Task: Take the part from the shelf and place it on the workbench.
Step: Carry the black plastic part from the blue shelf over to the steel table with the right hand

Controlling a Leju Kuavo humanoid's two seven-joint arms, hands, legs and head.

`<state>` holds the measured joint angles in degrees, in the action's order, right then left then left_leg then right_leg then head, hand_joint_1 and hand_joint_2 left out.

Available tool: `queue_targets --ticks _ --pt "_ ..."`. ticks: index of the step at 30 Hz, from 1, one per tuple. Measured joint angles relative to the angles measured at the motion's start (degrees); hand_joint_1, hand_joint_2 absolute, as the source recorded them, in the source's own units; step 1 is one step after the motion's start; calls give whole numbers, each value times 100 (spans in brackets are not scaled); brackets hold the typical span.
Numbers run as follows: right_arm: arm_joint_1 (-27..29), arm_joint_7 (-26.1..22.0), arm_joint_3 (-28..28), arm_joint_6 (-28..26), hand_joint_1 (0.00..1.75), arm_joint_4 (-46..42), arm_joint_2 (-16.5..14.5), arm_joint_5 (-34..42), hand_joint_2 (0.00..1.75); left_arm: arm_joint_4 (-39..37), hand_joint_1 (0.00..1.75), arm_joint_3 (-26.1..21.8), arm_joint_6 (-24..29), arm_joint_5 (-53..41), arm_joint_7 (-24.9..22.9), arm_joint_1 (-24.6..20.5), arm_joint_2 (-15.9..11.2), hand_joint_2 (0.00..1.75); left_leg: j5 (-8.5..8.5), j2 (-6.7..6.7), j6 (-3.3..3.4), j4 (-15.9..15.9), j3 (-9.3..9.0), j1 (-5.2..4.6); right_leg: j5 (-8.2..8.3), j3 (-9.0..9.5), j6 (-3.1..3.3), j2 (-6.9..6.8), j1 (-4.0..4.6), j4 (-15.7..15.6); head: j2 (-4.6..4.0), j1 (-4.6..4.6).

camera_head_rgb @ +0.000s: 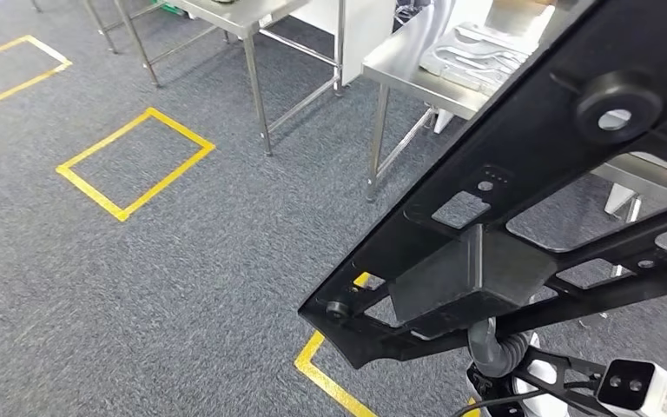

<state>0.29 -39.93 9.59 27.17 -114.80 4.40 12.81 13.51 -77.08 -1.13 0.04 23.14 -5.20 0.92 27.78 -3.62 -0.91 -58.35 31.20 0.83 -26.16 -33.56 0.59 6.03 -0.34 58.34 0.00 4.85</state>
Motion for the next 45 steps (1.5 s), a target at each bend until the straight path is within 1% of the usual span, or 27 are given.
queue_targets --ticks 2,3,5,7,8,10,11,12,14,16,18,20,22,24,25,27,29,31,33,34,36,38,40,41,42,43,45 --pt "19 0 -19 9 175 -1 -5 2 175 0 0 1 -6 -4 5 -15 1 175 1 59 60 38 -12 -8 32 -44 -81 114 -13 -11 0 0" --pt "35 0 -34 15 175 -1 -5 3 175 0 0 1 -7 4 8 -27 6 175 -18 123 101 64 -17 -2 25 -58 -110 99 -16 1 0 0" --pt "50 -1 -66 32 175 -9 -6 6 175 0 0 1 -9 12 11 -37 17 175 -55 256 186 121 -30 17 -156 -188 -150 -138 3 267 0 -1" --pt "60 -1 -77 51 175 -13 -9 7 175 0 0 1 -9 9 14 -20 22 175 -56 397 235 133 -28 1 -529 -514 -173 -439 -1 954 0 -2" --pt "68 0 -77 57 175 -11 -11 7 175 0 0 1 -9 7 14 -9 22 175 -51 471 243 133 -26 -8 -679 -691 -189 -503 -15 1321 0 -2" --pt "91 0 -80 62 175 -10 -16 5 175 0 0 1 -10 8 18 -9 23 175 -37 609 238 130 -28 -16 -679 -803 -216 -560 -45 1563 0 -2" --pt "103 0 -84 65 175 -11 -17 1 175 0 0 3 -14 9 22 -15 26 175 -26 671 228 127 -37 -16 -528 -684 -223 -594 -57 1348 0 -2" --pt "114 0 -90 69 175 -15 -20 -4 175 0 0 7 -20 9 29 -20 33 175 -10 730 212 123 -54 -17 -324 -467 -222 -666 -62 954 0 -2" --pt "128 -1 -107 74 175 -28 -27 -17 175 0 0 19 -34 9 43 -25 45 175 31 826 159 108 -90 -41 -78 -71 -185 -860 -30 218 0 -2" --pt "145 -1 -128 74 175 -44 -36 -25 175 0 0 32 -45 9 51 -36 49 175 62 915 98 99 -116 -65 -60 30 -129 -902 13 -9 0 -1" --pt "176 -1 -151 72 175 -55 -43 -32 175 0 0 47 -52 10 52 -65 54 175 91 989 38 95 -141 -59 -44 22 -69 -782 8 -19 0 -1" --pt "188 -1 -167 69 175 -78 -54 -39 175 0 0 65 -53 8 50 -92 62 175 246 816 -23 -98 -85 -35 -21 42 -4 -680 -22 -55 0 -1" --pt "184 -2 -172 69 175 -96 -74 -43 175 0 0 76 -49 6 46 -91 66 175 591 527 -64 -741 202 -14 -9 49 39 -571 -37 -69 0 -1" --pt "186 -1 -172 66 175 -95 -86 -43 175 0 0 79 -35 7 36 -75 68 175 834 424 -85 -1453 563 -11 -8 46 51 -436 -32 -64 0 0" --pt "188 0 -173 63 175 -95 -86 -38 175 0 0 80 -24 9 28 -70 70 175 806 413 -86 -1574 645 -11 -9 47 51 -362 -32 -58 0 0" --pt "184 0 -174 56 175 -93 -86 -21 175 0 0 86 -5 11 10 -67 74 175 436 373 -70 -1145 498 -4 -15 55 40 -210 -35 -36 0 0" --pt "177 0 -177 56 175 -92 -86 3 175 0 0 92 7 10 -2 -74 73 175 93 128 -29 -376 181 16 -28 39 -1 -75 -39 5 0 -1" --pt "173 1 -180 63 175 -90 -85 20 175 0 0 95 15 0 -12 -81 73 175 21 -57 21 -35 41 16 -17 -8 -74 37 -47 23 0 -1" --pt "176 1 -190 68 175 -90 -84 26 175 0 0 101 18 3 -18 -98 74 175 0 22 80 -10 38 7 15 -43 -155 141 -54 2 0 -1" --pt "180 0 -200 68 175 -90 -84 28 175 0 0 105 18 21 -20 -109 75 175 -19 84 118 15 33 14 4 -58 -185 101 -51 18 0 -1" --pt "166 0 -214 69 175 -91 -84 36 175 0 0 111 15 52 -27 -112 78 175 -53 230 196 67 25 32 -204 -209 -223 -180 -33 333 0 -2" --pt "152 0 -217 74 175 -86 -84 45 175 0 0 112 14 60 -36 -90 76 175 -53 388 236 74 32 8 -590 -553 -247 -478 -33 1061 0 -2" --pt "158 0 -216 77 175 -72 -84 48 175 0 0 111 17 60 -43 -75 75 175 -46 546 243 72 40 -14 -760 -794 -266 -559 -46 1592 0 -2" --pt "160 0 -216 76 175 -65 -84 48 175 0 0 110 19 60 -47 -79 75 175 -42 618 242 71 38 -20 -683 -759 -266 -581 -47 1552 0 -2" --pt "160 0 -216 75 175 -58 -84 48 175 0 0 111 20 60 -51 -87 75 175 -36 682 236 70 30 -25 -515 -600 -255 -615 -45 1277 0 -2" --pt "154 0 -215 73 175 -54 -84 48 175 0 0 112 20 59 -54 -96 76 175 -27 738 227 70 15 -29 -319 -361 -231 -700 -34 859 0 -2" --pt "121 0 -213 52 175 -43 -85 44 175 0 0 113 15 59 -58 -109 79 175 -3 833 184 64 -15 -56 -101 27 -158 -918 21 152 0 -2"
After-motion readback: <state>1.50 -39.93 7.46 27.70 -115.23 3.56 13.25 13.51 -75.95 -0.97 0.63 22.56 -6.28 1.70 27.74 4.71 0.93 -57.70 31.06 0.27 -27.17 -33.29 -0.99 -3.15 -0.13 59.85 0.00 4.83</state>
